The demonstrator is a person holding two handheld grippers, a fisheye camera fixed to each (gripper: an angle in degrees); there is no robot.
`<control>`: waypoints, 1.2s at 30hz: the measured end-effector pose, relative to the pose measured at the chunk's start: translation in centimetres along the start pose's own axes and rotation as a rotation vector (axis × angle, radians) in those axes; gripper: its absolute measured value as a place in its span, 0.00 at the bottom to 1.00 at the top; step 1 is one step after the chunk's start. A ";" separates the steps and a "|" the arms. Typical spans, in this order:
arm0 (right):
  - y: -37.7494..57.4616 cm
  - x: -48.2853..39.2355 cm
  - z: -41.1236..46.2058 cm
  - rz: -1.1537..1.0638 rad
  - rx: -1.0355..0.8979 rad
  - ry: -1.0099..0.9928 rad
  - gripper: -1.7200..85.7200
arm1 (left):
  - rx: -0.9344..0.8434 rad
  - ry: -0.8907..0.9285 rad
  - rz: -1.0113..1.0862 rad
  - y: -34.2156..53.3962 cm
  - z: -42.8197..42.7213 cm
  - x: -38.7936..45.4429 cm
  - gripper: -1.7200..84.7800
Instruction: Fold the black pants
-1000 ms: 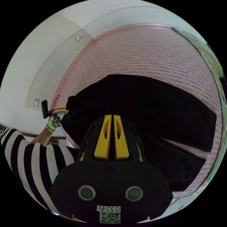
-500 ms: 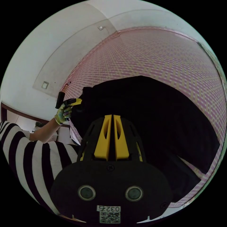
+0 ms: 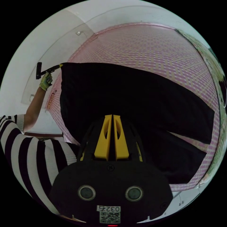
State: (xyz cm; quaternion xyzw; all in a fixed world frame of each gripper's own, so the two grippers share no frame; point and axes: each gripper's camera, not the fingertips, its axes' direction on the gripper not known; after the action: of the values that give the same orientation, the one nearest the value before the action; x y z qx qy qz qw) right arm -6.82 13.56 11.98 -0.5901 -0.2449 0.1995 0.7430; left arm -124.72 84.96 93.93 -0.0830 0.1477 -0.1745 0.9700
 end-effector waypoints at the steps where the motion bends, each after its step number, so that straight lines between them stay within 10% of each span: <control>1: -0.1 0.1 -0.1 0.028 0.012 0.006 0.01 | 0.016 -0.020 -0.019 -0.6 1.0 -1.2 0.01; 8: -0.4 1.2 0.3 0.189 0.017 0.038 0.01 | -0.225 0.164 -0.489 2.5 12.2 -11.5 0.05; 14: 0.6 3.7 0.0 0.369 0.056 0.048 0.01 | 0.128 0.222 -0.443 6.6 6.3 -7.4 0.02; 18: -0.9 5.1 0.6 0.423 0.073 0.047 0.01 | -0.103 0.398 -0.320 7.5 10.0 -2.3 0.01; 31: -10.0 11.8 2.1 0.431 0.118 0.074 0.01 | -0.431 0.016 -0.564 12.9 11.1 0.6 0.01; 36: -12.6 15.4 2.3 0.455 0.138 0.125 0.01 | -0.213 0.077 -0.568 8.9 10.2 2.4 0.01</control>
State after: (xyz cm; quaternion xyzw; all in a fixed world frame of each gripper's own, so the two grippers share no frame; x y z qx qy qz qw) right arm 4.23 21.52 26.60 -0.5891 -0.0453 0.3409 0.7312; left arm -116.57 93.48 101.04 -0.2157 0.1727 -0.4251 0.8620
